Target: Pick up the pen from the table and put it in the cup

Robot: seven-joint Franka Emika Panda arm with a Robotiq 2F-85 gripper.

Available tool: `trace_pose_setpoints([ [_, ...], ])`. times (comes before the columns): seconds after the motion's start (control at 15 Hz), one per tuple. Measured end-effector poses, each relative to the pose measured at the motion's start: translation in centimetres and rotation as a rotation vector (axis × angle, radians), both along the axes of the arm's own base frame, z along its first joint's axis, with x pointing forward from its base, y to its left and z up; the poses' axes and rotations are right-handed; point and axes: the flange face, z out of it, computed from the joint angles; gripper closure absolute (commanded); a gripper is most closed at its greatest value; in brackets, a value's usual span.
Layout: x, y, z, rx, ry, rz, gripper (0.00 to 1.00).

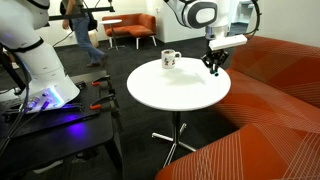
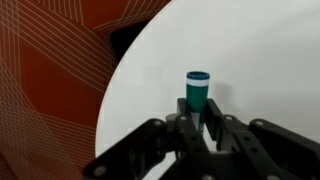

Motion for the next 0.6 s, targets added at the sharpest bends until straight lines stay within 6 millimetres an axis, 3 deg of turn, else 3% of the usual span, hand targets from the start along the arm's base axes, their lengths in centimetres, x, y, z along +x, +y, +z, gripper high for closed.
trace_pose_setpoints([
  [0.6, 1.7, 4.1, 2.5, 0.081, -0.094, 0.158, 0.95],
])
